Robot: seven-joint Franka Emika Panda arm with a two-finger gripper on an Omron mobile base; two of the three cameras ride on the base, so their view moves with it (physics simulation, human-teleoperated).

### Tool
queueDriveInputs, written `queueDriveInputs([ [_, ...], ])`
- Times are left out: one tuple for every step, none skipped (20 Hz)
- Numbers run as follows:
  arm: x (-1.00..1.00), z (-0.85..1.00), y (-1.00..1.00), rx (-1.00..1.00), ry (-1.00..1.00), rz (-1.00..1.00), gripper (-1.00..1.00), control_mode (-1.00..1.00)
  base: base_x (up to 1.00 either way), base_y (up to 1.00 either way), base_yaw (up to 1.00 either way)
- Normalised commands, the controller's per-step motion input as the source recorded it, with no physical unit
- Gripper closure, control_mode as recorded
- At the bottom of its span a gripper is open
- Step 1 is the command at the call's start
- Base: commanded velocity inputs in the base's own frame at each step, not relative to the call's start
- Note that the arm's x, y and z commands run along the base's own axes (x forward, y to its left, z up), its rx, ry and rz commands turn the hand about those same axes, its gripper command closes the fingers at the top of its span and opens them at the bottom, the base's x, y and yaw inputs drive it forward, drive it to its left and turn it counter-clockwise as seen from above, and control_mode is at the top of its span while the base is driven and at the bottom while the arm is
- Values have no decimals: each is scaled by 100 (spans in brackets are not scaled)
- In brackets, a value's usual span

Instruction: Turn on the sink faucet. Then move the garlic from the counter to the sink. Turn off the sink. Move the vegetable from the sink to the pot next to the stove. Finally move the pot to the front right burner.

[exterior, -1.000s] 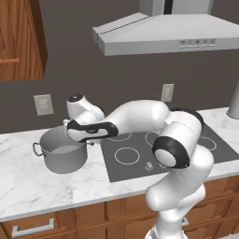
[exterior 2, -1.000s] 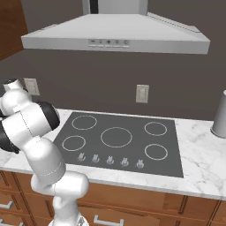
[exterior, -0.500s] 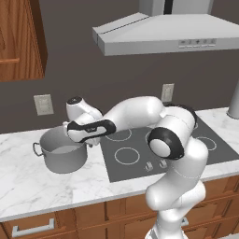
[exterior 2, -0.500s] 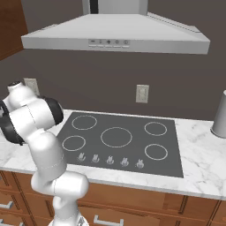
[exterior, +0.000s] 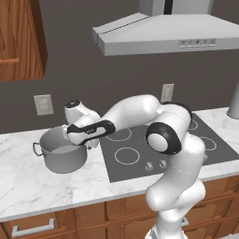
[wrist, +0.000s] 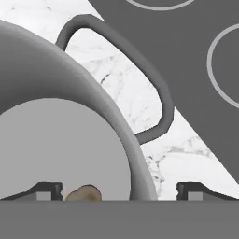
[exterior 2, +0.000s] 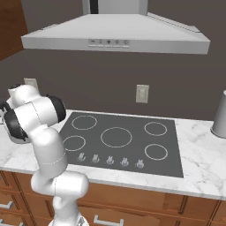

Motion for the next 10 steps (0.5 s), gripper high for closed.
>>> queueDriveInputs([
  [0,-28,5,0,0,0,100,-100,0,0,0],
  [0,-27,4,0,0,0,100,-100,0,0,0],
  [0,-26,1,0,0,0,100,-100,0,0,0],
  [0,-10,0,0,0,0,100,-100,0,0,0],
  [0,-9,0,0,0,0,100,-100,0,0,0],
  [-2,-5,0,0,-1,0,100,-100,0,0,0],
  [-11,-5,0,0,-2,0,100,-100,0,0,0],
  [-1,-5,0,0,-3,0,100,-100,0,0,0],
  [-4,-1,0,0,-8,0,100,-100,0,0,0],
  [0,0,-20,1,-3,-1,100,-100,0,0,0],
])
